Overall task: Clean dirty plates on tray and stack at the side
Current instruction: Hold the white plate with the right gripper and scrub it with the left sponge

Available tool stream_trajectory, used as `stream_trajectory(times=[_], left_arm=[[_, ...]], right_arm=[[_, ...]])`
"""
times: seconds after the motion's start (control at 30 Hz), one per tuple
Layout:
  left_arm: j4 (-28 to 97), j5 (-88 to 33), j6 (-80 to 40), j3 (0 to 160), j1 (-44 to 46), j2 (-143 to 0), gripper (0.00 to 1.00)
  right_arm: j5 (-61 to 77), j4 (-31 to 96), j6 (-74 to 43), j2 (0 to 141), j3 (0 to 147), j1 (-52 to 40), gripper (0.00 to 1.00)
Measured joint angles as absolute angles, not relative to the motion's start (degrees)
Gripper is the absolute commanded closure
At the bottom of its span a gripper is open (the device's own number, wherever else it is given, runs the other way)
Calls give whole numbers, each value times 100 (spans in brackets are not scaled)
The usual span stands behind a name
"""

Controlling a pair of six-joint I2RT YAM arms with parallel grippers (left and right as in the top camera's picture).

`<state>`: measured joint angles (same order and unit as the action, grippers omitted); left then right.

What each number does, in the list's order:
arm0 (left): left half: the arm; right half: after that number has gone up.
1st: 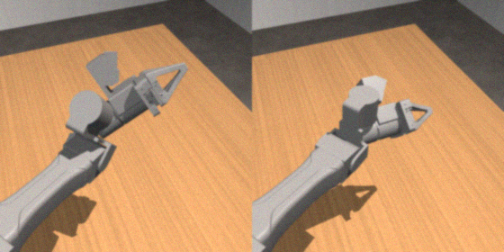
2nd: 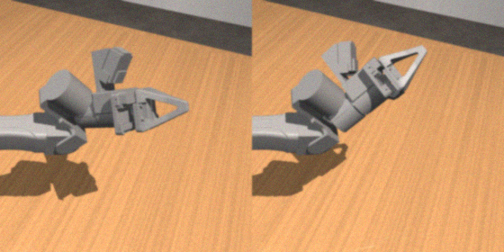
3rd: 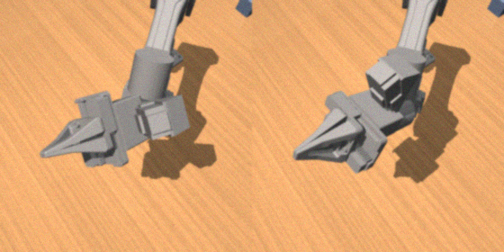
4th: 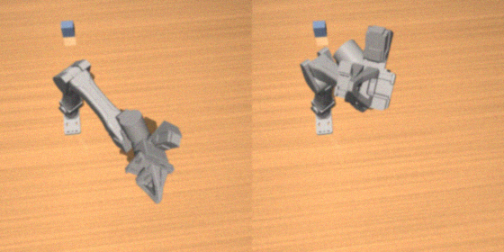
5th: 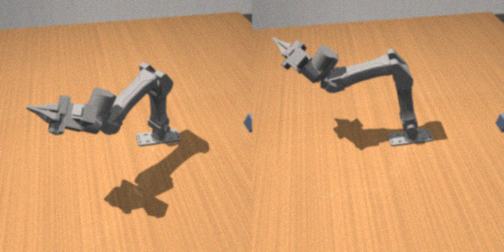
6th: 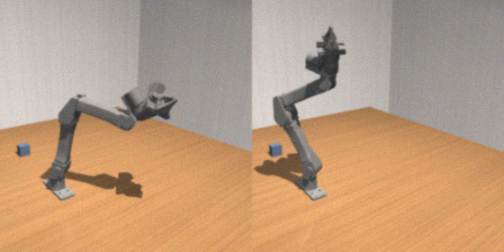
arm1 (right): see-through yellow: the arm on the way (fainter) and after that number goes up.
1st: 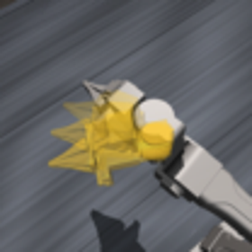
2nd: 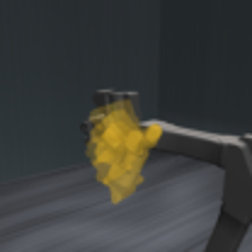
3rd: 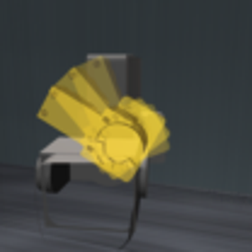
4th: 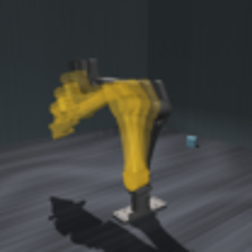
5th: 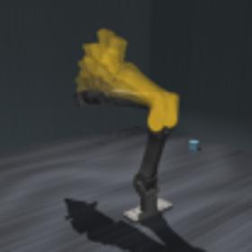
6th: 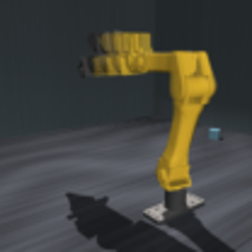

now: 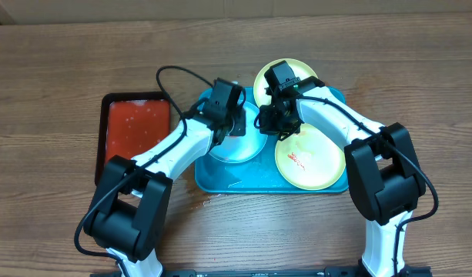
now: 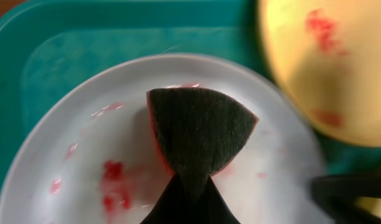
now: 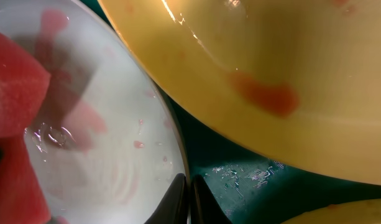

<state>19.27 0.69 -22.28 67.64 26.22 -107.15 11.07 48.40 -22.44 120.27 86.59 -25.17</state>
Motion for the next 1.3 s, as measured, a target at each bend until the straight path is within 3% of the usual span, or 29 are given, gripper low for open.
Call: stream_trajectory(times=[0.17, 0.33, 0.43, 0.5, 0.57, 0.8, 1.1, 1.23, 1.3], left_arm=[[2281, -329, -2222, 6971, 2626, -10715, 93], [2783, -434, -2206, 6971, 2626, -10718, 84], [2867, -454, -2211, 6969, 2626, -10718, 57], [2862, -456, -2174, 6969, 2626, -10718, 55], [2836, -456, -2189, 6969, 2626, -10718, 55], [2783, -458, -2187, 6969, 2626, -10718, 70], [2971, -458, -2182, 6969, 2628, -10728, 71], [2969, -456, -2189, 6969, 2626, -10818, 83], [2936, -456, -2167, 6969, 2626, -10877, 84]], right_arm=[[1107, 4834, -2246, 12027, 8659, -2517, 96], [1109, 4829, -2248, 12027, 8659, -2517, 96], [1109, 4825, -2244, 12027, 8659, -2517, 96], [1109, 4823, -2246, 12027, 8659, -2517, 96], [1109, 4827, -2246, 12027, 8659, -2517, 96], [1109, 4823, -2246, 12027, 8659, -2517, 96], [1109, 4823, -2246, 12027, 8659, -2517, 96], [1107, 4818, -2246, 12027, 8659, -2517, 96], [1107, 4816, -2246, 12027, 8659, -2517, 96]])
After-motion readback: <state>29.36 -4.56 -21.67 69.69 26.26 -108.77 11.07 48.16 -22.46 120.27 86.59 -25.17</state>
